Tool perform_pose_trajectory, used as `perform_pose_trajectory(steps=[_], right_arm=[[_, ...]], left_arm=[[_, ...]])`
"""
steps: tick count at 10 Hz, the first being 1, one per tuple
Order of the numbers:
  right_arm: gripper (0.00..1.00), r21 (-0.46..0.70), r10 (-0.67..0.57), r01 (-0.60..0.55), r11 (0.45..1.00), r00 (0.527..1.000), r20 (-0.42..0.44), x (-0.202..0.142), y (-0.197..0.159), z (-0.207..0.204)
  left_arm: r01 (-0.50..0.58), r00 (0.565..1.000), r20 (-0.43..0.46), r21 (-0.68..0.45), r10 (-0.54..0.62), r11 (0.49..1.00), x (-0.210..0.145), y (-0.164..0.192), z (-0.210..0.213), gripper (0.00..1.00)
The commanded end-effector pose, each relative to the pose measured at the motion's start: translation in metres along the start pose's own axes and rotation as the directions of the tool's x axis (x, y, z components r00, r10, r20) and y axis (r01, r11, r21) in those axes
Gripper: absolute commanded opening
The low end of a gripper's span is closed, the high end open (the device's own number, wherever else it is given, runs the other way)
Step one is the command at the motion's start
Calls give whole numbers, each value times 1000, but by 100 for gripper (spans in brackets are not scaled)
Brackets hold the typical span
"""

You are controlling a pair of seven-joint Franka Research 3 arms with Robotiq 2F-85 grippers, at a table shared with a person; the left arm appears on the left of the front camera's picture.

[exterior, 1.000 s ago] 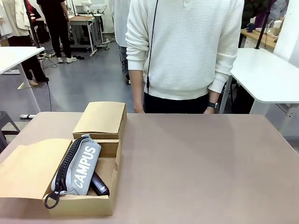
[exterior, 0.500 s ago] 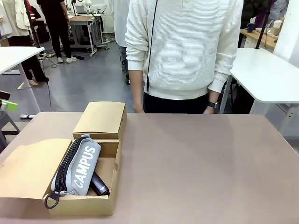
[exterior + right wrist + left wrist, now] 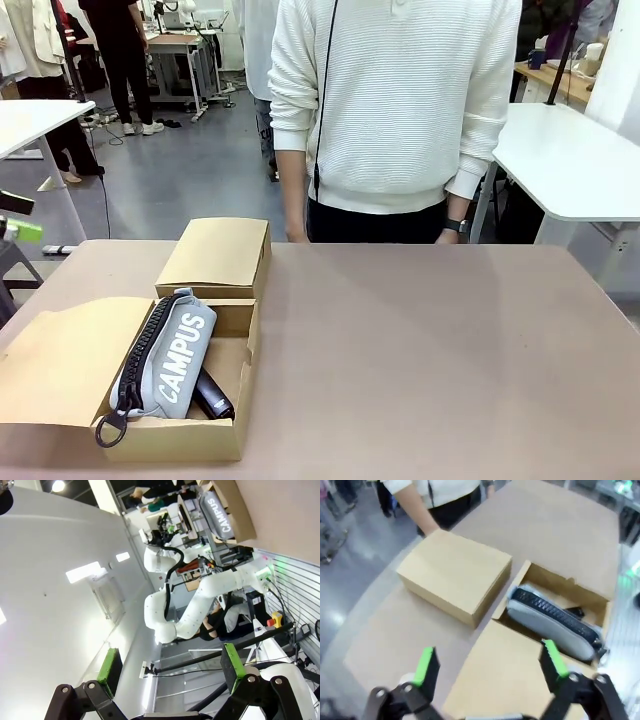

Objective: Place items inside the box.
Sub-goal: Close the lid of the Mailer Box closest to the robot.

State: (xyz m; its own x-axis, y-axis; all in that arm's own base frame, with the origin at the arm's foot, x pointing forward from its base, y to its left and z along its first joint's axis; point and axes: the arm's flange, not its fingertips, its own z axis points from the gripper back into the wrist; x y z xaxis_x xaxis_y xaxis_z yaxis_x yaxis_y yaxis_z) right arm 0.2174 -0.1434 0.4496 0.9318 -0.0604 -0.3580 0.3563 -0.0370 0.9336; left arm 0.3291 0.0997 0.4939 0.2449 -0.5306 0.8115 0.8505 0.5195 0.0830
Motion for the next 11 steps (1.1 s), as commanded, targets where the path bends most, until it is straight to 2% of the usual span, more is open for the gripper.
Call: perform_pose_trajectory(steps=[1, 2, 4, 5, 6, 7, 8, 9, 10, 11], right_arm=[[100, 22, -12, 12, 1000, 1000, 4, -2, 7, 0], [100, 22, -12, 12, 1000, 1000, 4, -2, 7, 0], [100, 22, -12, 12, 1000, 1000, 4, -2, 7, 0], [100, 22, -12, 12, 1000, 1000, 4, -2, 7, 0], [100, 22, -12, 12, 1000, 1000, 4, -2, 7, 0], [100, 22, -12, 12, 1000, 1000, 4, -2, 7, 0], [100, 22, -12, 12, 1000, 1000, 4, -2, 7, 0], [100, 22, -12, 12, 1000, 1000, 4, -2, 7, 0], [100, 22, -12, 12, 1000, 1000, 4, -2, 7, 0], [100, 22, -12, 12, 1000, 1000, 4, -2, 7, 0]], left_arm=[[269, 963, 66, -175, -261, 947, -46, 48, 0, 100], [274, 962, 52, -227, -269, 935, -62, 52, 7, 100], [195, 981, 65, -252, -185, 948, -87, 62, 10, 100], [0, 998, -62, -304, -19, 953, -81, 70, 3, 100], [233, 972, 52, -235, -227, 944, -91, 49, 2, 100], [233, 972, 52, -235, -227, 944, -91, 49, 2, 100], [148, 989, 15, -267, -149, 952, -98, 62, 2, 100], [174, 985, 60, -309, -163, 935, -110, 74, 0, 100], [218, 976, 47, -342, -214, 914, -127, 84, -1, 100], [195, 977, -1, -374, -211, 907, -146, 87, -5, 100]])
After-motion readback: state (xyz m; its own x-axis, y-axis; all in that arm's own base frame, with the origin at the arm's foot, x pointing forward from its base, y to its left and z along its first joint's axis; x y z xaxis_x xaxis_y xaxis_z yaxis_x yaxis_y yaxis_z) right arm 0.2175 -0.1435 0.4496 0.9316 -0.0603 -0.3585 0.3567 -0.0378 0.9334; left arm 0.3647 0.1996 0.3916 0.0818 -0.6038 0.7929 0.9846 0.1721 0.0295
